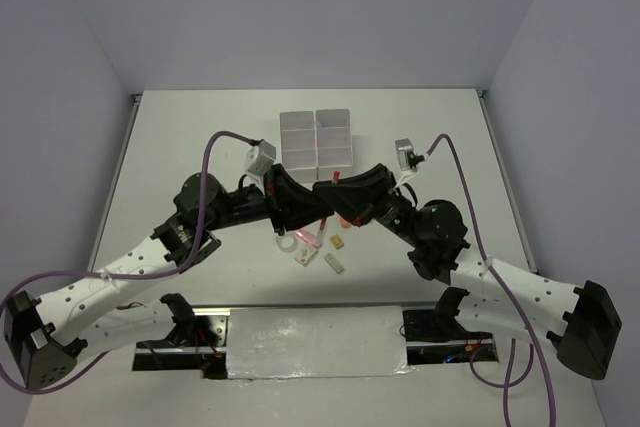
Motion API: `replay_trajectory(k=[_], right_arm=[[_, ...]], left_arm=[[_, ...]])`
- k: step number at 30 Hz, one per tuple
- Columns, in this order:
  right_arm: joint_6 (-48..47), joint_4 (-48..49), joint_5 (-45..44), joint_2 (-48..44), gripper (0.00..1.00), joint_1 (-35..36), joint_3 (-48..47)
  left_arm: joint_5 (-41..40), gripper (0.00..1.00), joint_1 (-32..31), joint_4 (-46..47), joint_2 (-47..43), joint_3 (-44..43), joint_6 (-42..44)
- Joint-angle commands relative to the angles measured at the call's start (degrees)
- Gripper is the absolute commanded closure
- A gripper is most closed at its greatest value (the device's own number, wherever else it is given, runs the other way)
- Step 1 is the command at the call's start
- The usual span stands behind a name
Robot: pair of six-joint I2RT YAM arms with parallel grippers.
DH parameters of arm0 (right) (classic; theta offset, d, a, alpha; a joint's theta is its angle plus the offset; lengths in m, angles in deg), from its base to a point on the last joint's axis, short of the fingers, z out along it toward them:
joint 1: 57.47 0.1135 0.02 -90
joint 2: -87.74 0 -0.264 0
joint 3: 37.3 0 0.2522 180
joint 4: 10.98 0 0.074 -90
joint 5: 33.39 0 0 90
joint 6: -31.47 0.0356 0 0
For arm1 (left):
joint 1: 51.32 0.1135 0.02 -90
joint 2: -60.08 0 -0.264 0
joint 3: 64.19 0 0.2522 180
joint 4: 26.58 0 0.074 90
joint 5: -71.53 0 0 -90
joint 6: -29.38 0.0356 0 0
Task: Sort the stationery into containers
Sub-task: Close the pen cap on the pen.
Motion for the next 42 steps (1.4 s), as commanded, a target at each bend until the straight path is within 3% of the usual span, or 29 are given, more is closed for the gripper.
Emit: replay_trajectory(k=[1, 3, 4, 9, 12, 13, 15, 17, 18, 21, 28, 31, 34, 39, 40, 42], right_arm=[[-1.3, 3.8, 0.1, 0.5, 1.00, 2.0, -0.4], [-1.5, 3.8, -0.3, 0.5, 1.00, 2.2, 0.0], [-1.7, 3.9, -0.4, 0.4, 1.00, 2.1, 0.2], [-2.4, 4.6, -0.6, 0.0, 0.99, 2.3, 1.1], [-3.7, 4.6, -1.0, -0.7, 0.88, 2.3, 1.9], [-4.0, 4.5, -1.2, -1.4, 0.77, 2.3, 2.3], [-5.3, 4.5, -2.0, -2.1, 0.66, 2.2, 3.0], [-6.0, 3.9, -2.2, -2.9, 0.61, 2.0, 3.1], [-6.3, 3.5, -2.3, -3.0, 0.54, 2.0, 3.1], [-7.0, 2.9, -3.0, -3.6, 0.42, 1.7, 3.1], [-11.2, -1.9, -6.4, -6.3, 0.28, -0.5, 4.5], [-23.2, -9.4, -10.0, -10.7, 0.27, -1.0, 4.5], [-43.3, -19.0, -10.7, -13.6, 0.27, -1.0, 3.7], [-58.8, -36.2, -2.3, -13.8, 0.26, -0.1, -0.9], [-62.3, -38.0, -2.0, -13.1, 0.24, 0.7, -1.8], [-65.6, -45.8, -3.7, -10.8, 0.21, 4.4, -4.6]], left_arm=[[-1.2, 0.85, 0.0, 0.9, 0.1, -3.3, 1.0], [-1.6, 0.92, 0.0, -1.2, 0.3, -4.6, 1.5], [-2.1, 1.00, 0.0, -2.2, 0.4, -5.0, 1.8], [-2.2, 1.00, 0.0, -4.4, -0.1, -5.7, 2.9], [-2.4, 1.00, 0.0, -6.5, -0.2, -6.2, 3.5], [-2.2, 1.00, 0.0, -7.2, -0.1, -6.3, 3.6], [-1.9, 1.00, 0.0, -9.3, 0.2, -6.7, 4.0], [-1.7, 1.00, 0.0, -11.0, 0.7, -7.0, 4.2], [-1.7, 1.00, 0.0, -11.5, 0.7, -6.9, 4.2], [-1.8, 1.00, 0.1, -12.4, 0.5, -6.5, 4.3], [-4.7, 1.00, 0.2, -22.6, -0.1, -10.9, 9.0], [-6.9, 1.00, 0.7, -33.2, 1.1, -15.9, 11.6], [-6.1, 1.00, 2.2, -45.5, 3.6, -22.6, 12.3], [-3.3, 1.00, 5.1, -68.6, 13.3, -39.2, 17.4], [-4.3, 1.00, 5.4, -76.4, 16.7, -41.8, 19.3], [-6.2, 1.00, 5.3, -82.3, 19.1, -46.6, 24.7]])
